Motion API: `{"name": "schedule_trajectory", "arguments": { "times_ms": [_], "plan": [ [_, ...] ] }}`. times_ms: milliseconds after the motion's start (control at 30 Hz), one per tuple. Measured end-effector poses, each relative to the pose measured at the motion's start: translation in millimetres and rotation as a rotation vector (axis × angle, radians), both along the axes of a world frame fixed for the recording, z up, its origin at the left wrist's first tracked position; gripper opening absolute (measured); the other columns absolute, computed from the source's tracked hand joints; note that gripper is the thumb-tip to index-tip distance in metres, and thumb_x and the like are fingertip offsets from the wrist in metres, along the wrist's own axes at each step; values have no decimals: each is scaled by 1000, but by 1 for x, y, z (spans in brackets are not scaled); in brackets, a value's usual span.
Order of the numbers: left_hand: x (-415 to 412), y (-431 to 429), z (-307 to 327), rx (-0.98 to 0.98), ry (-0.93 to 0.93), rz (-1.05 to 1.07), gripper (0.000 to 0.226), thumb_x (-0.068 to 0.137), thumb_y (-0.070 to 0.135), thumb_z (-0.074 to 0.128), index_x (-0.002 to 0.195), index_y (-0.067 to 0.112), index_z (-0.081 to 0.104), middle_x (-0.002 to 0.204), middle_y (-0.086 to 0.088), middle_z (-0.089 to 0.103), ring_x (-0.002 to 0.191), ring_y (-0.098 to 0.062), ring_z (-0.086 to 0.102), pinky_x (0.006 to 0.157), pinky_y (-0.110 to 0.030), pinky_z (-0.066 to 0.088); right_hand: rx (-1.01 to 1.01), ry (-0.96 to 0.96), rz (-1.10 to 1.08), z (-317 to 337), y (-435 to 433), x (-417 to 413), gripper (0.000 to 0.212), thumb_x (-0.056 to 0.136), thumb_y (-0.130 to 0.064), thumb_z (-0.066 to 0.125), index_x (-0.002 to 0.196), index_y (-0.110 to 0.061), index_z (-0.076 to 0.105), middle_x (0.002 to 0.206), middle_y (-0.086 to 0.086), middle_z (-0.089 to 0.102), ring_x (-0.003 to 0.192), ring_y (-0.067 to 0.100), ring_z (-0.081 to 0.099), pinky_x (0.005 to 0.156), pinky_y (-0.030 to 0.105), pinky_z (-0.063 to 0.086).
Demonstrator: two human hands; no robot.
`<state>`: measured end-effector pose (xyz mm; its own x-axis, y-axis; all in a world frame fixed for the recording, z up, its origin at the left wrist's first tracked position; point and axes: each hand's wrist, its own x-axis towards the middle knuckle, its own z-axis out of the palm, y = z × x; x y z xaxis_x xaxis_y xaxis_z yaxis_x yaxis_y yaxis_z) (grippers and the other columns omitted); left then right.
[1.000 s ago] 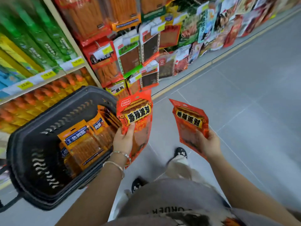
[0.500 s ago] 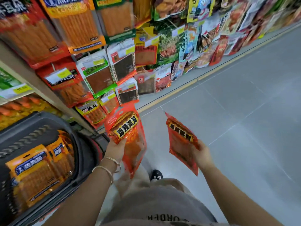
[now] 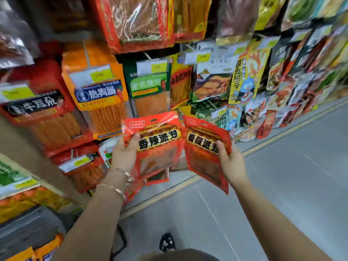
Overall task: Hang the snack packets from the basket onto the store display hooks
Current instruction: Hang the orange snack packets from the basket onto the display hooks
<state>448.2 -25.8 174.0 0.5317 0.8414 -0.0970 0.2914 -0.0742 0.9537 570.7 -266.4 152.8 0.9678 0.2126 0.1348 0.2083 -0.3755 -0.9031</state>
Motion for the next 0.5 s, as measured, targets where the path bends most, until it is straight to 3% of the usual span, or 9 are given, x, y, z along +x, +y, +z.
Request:
{"name": "schedule_trajectory", "arguments": {
  "times_ms": [33,100,200,267,367,433,500],
  "plan": [
    [8,10,13,20,-52,3,43,88,47,56,122,22,53,99,12,58,97,-12,54,81,-24,34,41,-32,31,11,12,12,19,97,-36,48,101,-24,61,88,-18,63,79,-5,56,69,5,38],
    [22,29,37,63,-136,0,27,85,44,62,103,25,57,88,19,60,85,1,57,82,-18,43,125,-81,68,35,35,35,19,96,-39,48,105,-30,62,97,-17,65,87,-8,58,74,7,42],
    [33,56,67,109,-228,-1,13,78,51,65,79,39,71,82,14,69,82,-10,63,86,-37,49,215,-139,104,72,65,62,11,95,-37,52,88,-39,61,88,-19,65,81,-14,58,67,4,42],
    [37,72,87,145,-267,44,9,74,54,67,68,47,69,69,18,68,74,-9,62,80,-38,50,259,-165,132,96,82,79,14,93,-37,55,81,-35,63,77,-16,64,68,-13,57,60,6,42],
    [44,85,121,232,-343,103,14,75,48,71,62,50,68,55,28,62,58,11,58,64,-17,48,302,-225,170,133,108,102,24,91,-39,58,69,-30,61,62,-15,58,54,-8,49,52,11,37],
    [49,94,143,262,-404,150,14,74,44,73,60,40,70,55,31,61,54,18,55,54,-4,42,352,-229,236,156,125,118,22,91,-42,57,73,-30,63,68,-14,61,61,-5,53,59,15,42],
    [53,103,161,240,-465,193,17,70,44,76,63,30,71,58,26,65,55,13,58,56,-9,45,376,-237,285,180,143,129,20,90,-45,56,76,-33,63,69,-17,62,66,-6,55,63,15,43]
  ]
}}
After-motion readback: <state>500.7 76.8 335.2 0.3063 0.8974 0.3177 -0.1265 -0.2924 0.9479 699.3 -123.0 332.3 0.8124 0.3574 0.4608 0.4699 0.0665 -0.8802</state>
